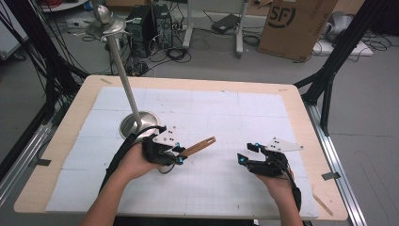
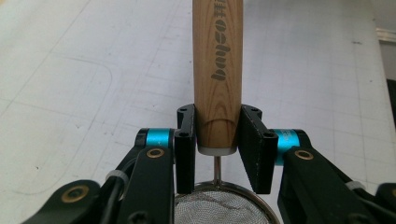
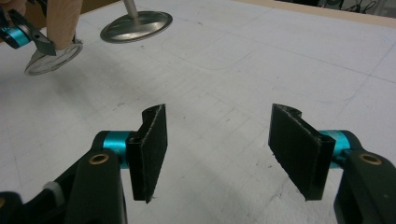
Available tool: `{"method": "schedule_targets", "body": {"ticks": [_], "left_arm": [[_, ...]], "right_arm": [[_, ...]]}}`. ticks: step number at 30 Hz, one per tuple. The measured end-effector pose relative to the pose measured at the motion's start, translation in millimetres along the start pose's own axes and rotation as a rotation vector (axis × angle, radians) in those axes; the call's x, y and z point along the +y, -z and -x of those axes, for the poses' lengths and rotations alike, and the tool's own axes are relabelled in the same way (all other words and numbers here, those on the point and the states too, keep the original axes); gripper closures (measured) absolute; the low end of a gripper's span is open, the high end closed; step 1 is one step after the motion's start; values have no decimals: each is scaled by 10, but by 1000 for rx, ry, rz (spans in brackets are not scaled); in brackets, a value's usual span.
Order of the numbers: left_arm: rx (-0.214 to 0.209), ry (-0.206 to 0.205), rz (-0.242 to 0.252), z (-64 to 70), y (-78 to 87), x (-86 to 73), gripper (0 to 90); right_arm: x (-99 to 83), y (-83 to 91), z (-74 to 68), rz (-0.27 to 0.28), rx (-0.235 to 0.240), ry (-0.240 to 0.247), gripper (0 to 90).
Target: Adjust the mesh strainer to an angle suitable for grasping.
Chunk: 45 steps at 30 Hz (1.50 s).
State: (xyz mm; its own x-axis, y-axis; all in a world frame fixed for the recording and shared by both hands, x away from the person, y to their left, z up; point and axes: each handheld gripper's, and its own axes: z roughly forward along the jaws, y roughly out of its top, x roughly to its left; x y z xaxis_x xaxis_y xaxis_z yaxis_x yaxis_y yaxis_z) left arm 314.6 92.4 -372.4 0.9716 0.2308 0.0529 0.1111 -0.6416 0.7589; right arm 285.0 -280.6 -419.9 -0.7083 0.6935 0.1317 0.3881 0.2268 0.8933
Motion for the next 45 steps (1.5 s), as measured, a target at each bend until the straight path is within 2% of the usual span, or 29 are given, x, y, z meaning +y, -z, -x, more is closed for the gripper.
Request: {"method": "schedule_targets", "body": {"ticks": [4, 9, 11, 20, 23, 26, 31, 35, 37, 41, 45], "left_arm": [[-18, 10, 47, -4, 43, -24, 689], [-23, 17, 71, -6, 75, -36, 689], [-29, 22, 93, -5, 91, -38, 689], [-37, 24, 139, 6, 141, -27, 688], [-50, 24, 166, 8, 172, -20, 688], [-62, 24, 199, 6, 206, -14, 688], [-67, 26, 223, 16, 244, -12, 688], [-73, 33, 249, 10, 280, -11, 688], [-72, 50, 277, 3, 305, -11, 688], [-81, 58, 320, -39, 353, -20, 688], [-72, 53, 308, -41, 359, -24, 688]], "right_arm": [[17, -10, -22, 13, 12, 17, 366], [42, -14, -54, 27, 37, 39, 350], [47, -10, -62, 29, 40, 41, 347], [101, 21, -95, 70, 49, 67, 298], [127, 27, -121, 81, 58, 70, 272], [173, 15, -177, 93, 86, 96, 264], [212, 0, -227, 95, 99, 108, 255], [242, 6, -233, 104, 101, 102, 247], [250, 18, -225, 113, 105, 100, 246], [267, 54, -202, 130, 104, 88, 242], [274, 56, -177, 142, 98, 78, 223]]}}
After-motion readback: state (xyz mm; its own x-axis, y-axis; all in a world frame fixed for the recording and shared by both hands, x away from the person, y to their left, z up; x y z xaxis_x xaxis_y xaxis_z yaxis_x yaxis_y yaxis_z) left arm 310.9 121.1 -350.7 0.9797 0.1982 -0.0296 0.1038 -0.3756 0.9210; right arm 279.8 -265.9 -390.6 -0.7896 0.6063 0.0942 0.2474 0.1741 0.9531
